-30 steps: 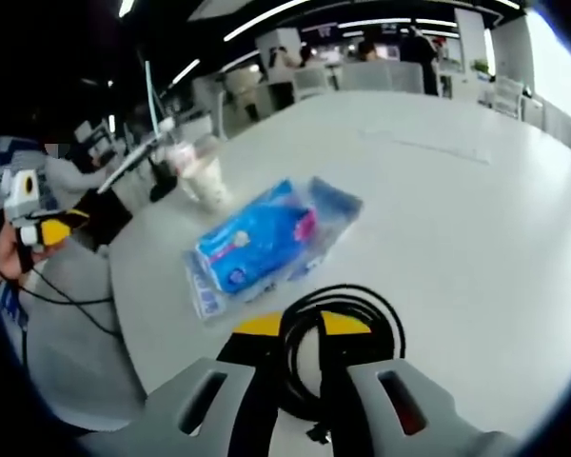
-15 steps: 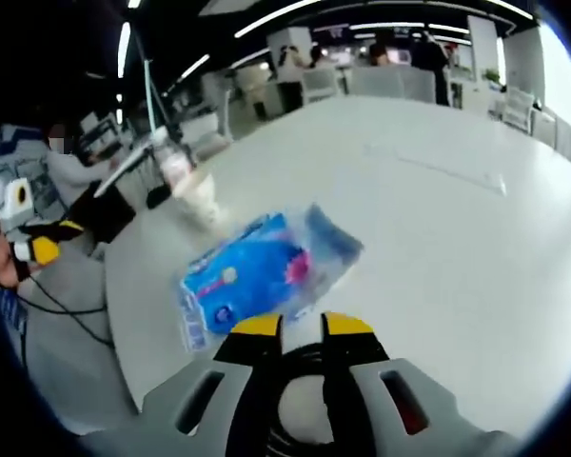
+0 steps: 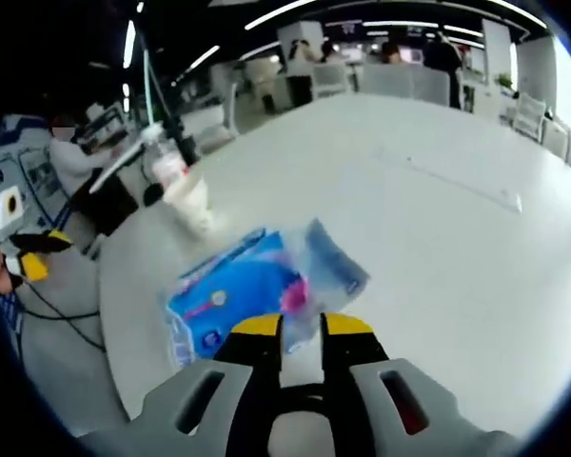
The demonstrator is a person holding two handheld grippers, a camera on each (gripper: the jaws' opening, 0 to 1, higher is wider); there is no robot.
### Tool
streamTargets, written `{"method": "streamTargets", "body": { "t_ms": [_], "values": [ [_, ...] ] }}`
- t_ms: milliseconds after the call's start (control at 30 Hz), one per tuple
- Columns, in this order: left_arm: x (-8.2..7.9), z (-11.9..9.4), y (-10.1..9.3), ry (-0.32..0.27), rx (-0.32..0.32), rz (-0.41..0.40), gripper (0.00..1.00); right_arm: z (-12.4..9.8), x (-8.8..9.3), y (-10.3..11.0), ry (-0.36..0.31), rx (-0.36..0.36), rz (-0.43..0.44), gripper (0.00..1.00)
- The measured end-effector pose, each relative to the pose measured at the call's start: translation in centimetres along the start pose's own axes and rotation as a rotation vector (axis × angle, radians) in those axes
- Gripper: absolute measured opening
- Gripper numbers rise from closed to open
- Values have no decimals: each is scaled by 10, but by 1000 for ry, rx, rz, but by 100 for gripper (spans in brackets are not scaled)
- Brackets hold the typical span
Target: Arrange the tabletop items into an orderly group along one side of the table until the central work area is clear of visible clutter.
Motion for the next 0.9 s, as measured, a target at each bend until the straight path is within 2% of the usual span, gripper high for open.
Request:
{"method": "streamTargets", "body": {
  "t_ms": [367, 567, 900],
  "values": [
    [2, 1, 0, 6, 13, 4, 43, 18, -15, 4, -7, -12, 84, 12],
    [4, -4, 2, 7, 6, 0, 43, 28, -24, 2, -9, 14, 131, 11],
    [8, -11, 5, 3, -13, -17, 43, 42, -25, 2, 3, -3, 204, 11]
  ]
}}
Point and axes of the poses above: the point that each gripper's makers call its tool centre point, and the gripper's own axes: z roughly forward along the fingers, y roughly to its left, x roughly out of its underside, the point moved 6 cm from there along -z, roughly backward along the fingers, and after that the axes turned 9 degrees about z, right-handed, at the moved point
